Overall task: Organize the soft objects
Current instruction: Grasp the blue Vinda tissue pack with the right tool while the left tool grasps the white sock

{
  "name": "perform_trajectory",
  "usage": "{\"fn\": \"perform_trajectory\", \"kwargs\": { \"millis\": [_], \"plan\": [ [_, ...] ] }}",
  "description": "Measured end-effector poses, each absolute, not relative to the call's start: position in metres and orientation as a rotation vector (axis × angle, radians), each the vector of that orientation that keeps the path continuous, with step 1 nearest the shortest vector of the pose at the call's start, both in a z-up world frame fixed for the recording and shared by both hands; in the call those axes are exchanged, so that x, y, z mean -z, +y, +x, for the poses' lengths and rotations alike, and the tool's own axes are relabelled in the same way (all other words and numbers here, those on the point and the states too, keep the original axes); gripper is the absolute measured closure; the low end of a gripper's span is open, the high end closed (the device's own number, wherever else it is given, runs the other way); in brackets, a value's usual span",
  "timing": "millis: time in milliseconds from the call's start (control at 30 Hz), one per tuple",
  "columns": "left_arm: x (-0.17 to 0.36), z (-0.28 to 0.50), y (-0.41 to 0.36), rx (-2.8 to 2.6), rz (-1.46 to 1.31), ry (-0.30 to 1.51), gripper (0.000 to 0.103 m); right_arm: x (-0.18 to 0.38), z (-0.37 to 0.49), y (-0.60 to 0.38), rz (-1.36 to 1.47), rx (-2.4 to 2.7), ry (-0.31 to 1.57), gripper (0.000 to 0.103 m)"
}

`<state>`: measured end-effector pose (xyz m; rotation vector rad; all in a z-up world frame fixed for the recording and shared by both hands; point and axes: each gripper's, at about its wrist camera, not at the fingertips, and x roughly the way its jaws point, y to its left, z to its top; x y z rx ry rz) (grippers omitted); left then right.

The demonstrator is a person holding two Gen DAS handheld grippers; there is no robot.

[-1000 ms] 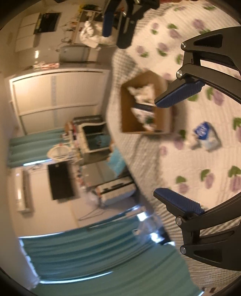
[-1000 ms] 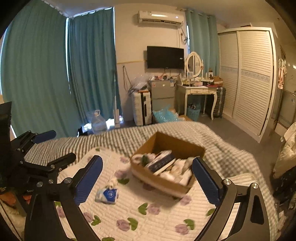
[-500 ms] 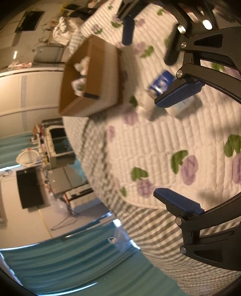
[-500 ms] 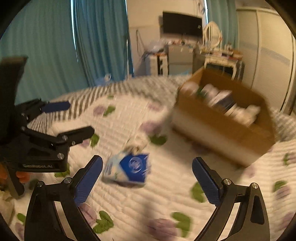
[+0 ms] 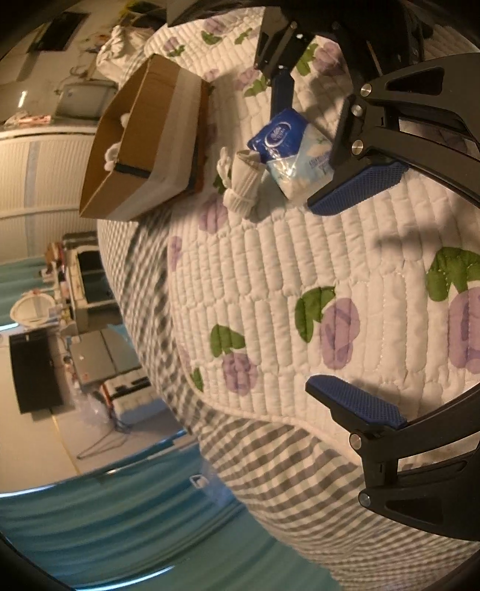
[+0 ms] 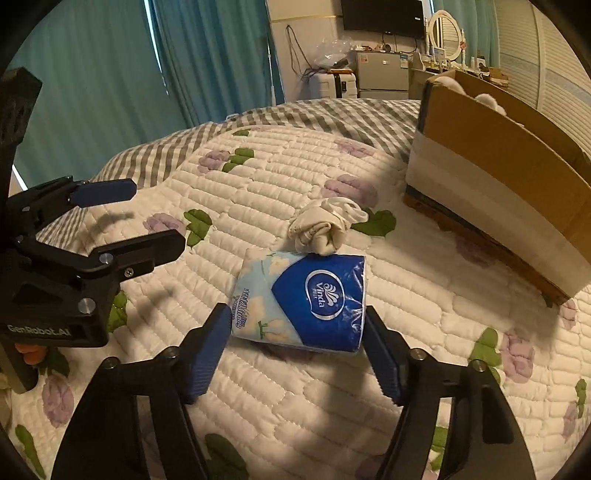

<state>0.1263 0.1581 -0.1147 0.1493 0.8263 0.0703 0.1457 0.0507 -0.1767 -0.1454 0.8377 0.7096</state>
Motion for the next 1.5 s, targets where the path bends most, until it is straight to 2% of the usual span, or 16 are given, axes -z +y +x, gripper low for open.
{"fn": "perform_trajectory", "kwargs": {
  "millis": [467, 800, 833, 867, 933, 1000, 1033, 1067, 1300, 1500],
  "plan": [
    [0.104, 0.135, 0.095, -0.024, 0.189, 0.860, 0.014, 0.132, 0.145, -0.055, -0.022, -0.537, 0.761, 0.038],
    [0.137, 0.190, 0.071, -0.033, 0.135, 0.886, 0.018, 0.140, 0.175, -0.080, 0.049, -0.456, 0.779, 0.038],
    [0.141, 0.195, 0.072, -0.030, 0.128, 0.896, 0.023, 0.142, 0.178, -0.080, 0.052, -0.451, 0.782, 0.038],
    [0.144, 0.198, 0.073, -0.024, 0.123, 0.908, 0.034, 0.144, 0.179, -0.078, 0.052, -0.448, 0.782, 0.038],
    [0.155, 0.203, 0.074, -0.011, 0.122, 0.943, 0.049, 0.146, 0.182, -0.075, 0.050, -0.444, 0.781, 0.038],
    [0.157, 0.201, 0.074, 0.007, 0.110, 0.935, 0.055, 0.149, 0.183, -0.073, 0.054, -0.444, 0.781, 0.038],
    [0.156, 0.199, 0.075, 0.026, 0.099, 0.928, 0.069, 0.150, 0.183, -0.073, 0.057, -0.443, 0.781, 0.038],
    [0.153, 0.197, 0.075, 0.034, 0.095, 0.923, 0.074, 0.150, 0.183, -0.073, 0.060, -0.443, 0.782, 0.038],
    [0.135, 0.173, 0.060, 0.051, 0.119, 0.900, 0.074, 0.144, 0.170, -0.081, 0.057, -0.451, 0.769, 0.039],
    [0.099, 0.147, 0.037, 0.063, 0.142, 0.834, 0.074, 0.110, 0.146, -0.096, 0.044, -0.455, 0.713, 0.039]
  ]
}}
